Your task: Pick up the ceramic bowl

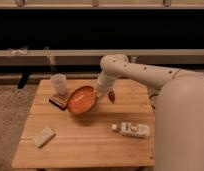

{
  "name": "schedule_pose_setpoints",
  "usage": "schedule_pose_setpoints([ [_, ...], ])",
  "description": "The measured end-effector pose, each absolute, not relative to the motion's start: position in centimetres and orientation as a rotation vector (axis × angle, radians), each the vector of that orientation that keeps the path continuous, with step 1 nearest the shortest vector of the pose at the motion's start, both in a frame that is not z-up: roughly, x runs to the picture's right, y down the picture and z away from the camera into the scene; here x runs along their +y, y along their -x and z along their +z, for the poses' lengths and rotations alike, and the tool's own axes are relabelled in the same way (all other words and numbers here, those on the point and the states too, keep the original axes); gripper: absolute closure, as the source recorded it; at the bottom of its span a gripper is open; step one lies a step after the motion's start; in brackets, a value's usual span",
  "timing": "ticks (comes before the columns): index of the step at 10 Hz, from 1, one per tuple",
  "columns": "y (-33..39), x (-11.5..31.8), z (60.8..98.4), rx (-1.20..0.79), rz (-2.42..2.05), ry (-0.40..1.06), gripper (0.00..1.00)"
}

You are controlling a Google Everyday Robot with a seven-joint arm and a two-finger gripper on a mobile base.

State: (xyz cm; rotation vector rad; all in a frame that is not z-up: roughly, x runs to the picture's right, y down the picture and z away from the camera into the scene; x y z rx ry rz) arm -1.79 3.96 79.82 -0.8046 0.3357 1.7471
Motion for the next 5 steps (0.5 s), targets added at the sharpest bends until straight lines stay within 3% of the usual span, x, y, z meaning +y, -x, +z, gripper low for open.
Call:
schedule_pose_setpoints([
  [5, 2.6, 2.2, 77.6, 0.242, 1.736, 0.841, 1.0],
])
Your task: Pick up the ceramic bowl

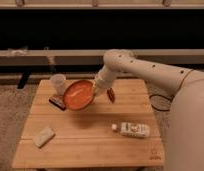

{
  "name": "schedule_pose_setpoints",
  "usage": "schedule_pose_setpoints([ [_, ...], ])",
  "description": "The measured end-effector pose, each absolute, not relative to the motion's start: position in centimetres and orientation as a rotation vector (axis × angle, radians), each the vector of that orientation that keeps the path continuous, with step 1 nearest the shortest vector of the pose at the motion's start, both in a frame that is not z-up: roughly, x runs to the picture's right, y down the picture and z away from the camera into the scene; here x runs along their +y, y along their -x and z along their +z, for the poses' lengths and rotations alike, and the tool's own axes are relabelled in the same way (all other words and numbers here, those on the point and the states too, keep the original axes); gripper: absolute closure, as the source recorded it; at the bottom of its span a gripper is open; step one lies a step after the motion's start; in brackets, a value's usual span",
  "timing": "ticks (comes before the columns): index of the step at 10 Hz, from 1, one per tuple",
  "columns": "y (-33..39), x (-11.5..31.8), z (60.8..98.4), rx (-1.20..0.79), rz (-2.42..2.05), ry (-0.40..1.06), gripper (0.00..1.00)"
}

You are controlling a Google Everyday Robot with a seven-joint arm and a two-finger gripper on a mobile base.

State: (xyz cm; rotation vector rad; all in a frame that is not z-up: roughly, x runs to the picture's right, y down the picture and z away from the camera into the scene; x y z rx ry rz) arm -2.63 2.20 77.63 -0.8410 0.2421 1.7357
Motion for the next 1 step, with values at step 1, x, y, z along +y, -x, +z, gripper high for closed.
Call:
schedule_pose_setpoints([
  [1, 2.62, 2.17, 77.62, 0.241, 1.736, 0.841, 1.0],
])
